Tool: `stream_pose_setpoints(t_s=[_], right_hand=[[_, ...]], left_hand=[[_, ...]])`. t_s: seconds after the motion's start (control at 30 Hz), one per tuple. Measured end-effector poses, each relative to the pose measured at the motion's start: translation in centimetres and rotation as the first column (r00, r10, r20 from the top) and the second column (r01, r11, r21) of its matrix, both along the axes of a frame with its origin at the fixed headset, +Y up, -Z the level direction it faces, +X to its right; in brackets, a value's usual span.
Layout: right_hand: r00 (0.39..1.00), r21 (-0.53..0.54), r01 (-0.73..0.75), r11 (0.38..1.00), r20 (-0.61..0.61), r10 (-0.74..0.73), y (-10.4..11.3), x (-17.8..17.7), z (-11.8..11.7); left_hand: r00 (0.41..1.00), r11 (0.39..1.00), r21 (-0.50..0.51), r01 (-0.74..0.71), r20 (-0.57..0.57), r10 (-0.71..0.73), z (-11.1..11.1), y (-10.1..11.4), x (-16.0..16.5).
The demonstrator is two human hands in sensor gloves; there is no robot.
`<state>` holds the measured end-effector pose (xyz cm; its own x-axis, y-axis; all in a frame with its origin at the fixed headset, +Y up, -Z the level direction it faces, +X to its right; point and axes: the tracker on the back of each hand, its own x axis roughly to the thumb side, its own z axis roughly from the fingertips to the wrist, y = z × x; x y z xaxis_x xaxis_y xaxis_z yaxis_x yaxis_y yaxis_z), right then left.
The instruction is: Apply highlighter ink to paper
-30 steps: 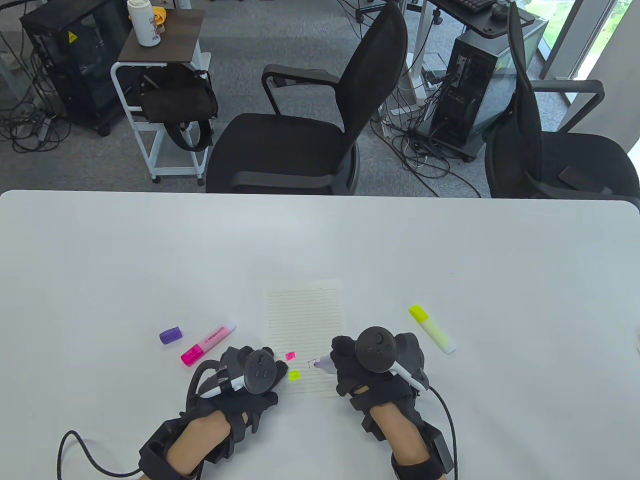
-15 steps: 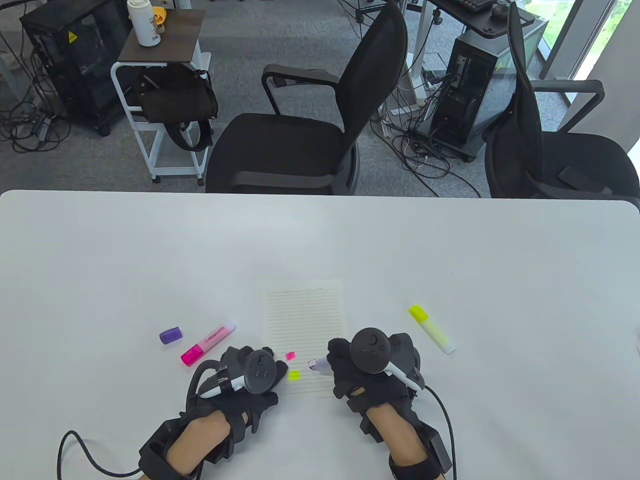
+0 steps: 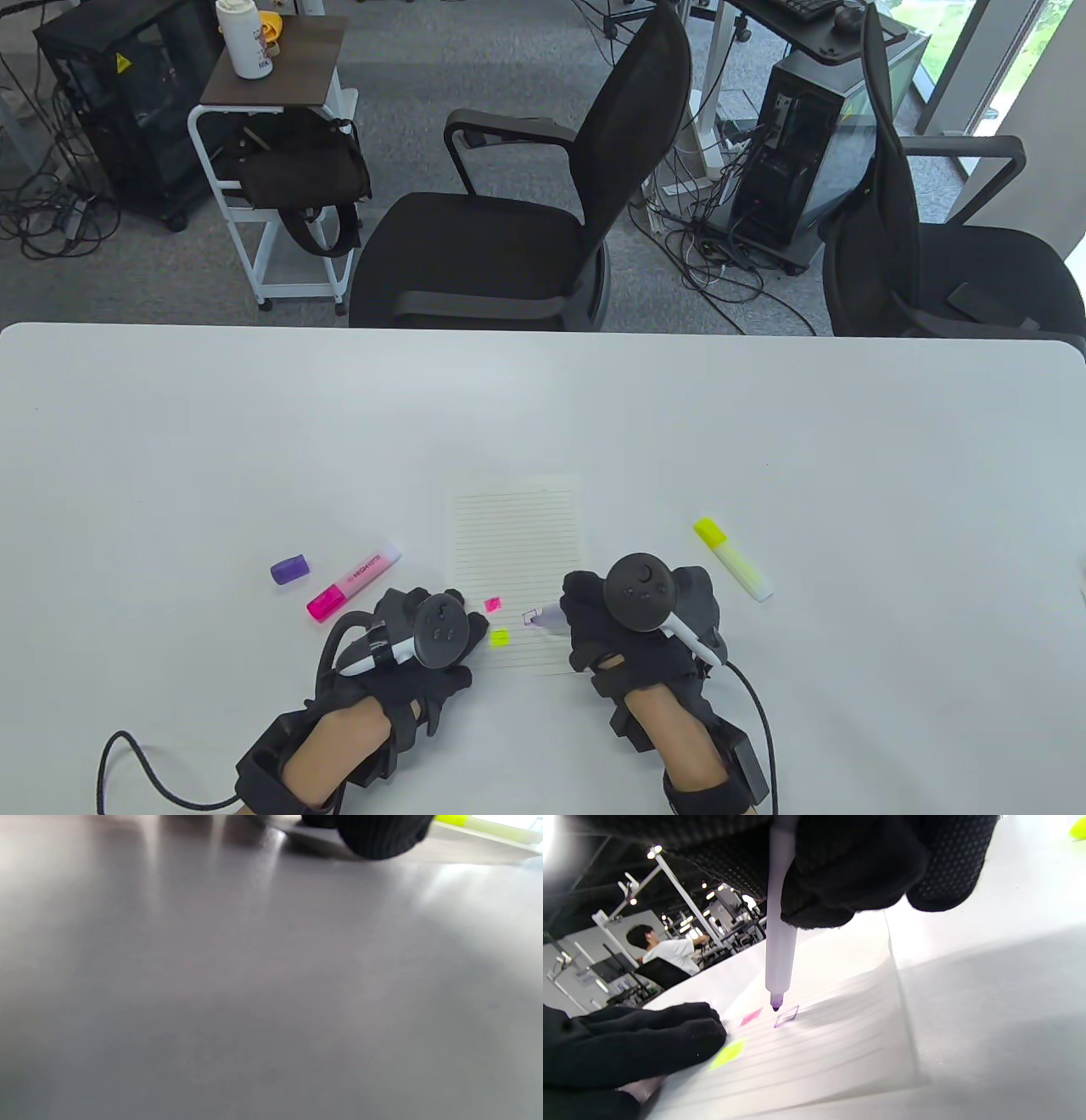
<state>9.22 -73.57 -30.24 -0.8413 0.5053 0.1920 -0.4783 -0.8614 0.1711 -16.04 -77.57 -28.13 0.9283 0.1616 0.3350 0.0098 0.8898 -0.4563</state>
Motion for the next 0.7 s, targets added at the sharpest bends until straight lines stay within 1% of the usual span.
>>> stream_pose_setpoints(t_s=[0.1, 0.23, 0.3, 0.47, 0.6, 0.7], right_hand=[[1.0, 0.019, -0.016, 1.0, 0.007, 0.016, -0.15, -0.3, 0.08], [1.0, 0.017, -0.021, 1.0, 0.0, 0.021, -0.46, -0.75, 0.07], [0.999, 0.008, -0.045, 0.999, -0.002, 0.045, -0.62, -0.95, 0.08], [0.996, 0.024, -0.086, 0.996, 0.027, 0.085, -0.36, -0.78, 0.1], [0.998, 0.015, -0.056, 0.998, 0.007, 0.056, -0.7, -0.98, 0.01], [0.998, 0.01, -0.06, 0.998, 0.01, 0.06, -0.69, -1.01, -0.01]], left_hand=[[1.0, 1.0, 0.0, 0.0, 0.0, 0.0, 0.0, 0.0, 0.0], [1.0, 1.0, 0.0, 0.0, 0.0, 0.0, 0.0, 0.0, 0.0], [1.0, 1.0, 0.0, 0.0, 0.0, 0.0, 0.0, 0.0, 0.0], [1.0, 1.0, 0.0, 0.0, 0.0, 0.0, 0.0, 0.0, 0.0], [1.0, 1.0, 0.0, 0.0, 0.0, 0.0, 0.0, 0.0, 0.0], [1.0, 1.0, -0.005, 0.0, -0.001, 0.0, 0.01, -0.01, 0.0]])
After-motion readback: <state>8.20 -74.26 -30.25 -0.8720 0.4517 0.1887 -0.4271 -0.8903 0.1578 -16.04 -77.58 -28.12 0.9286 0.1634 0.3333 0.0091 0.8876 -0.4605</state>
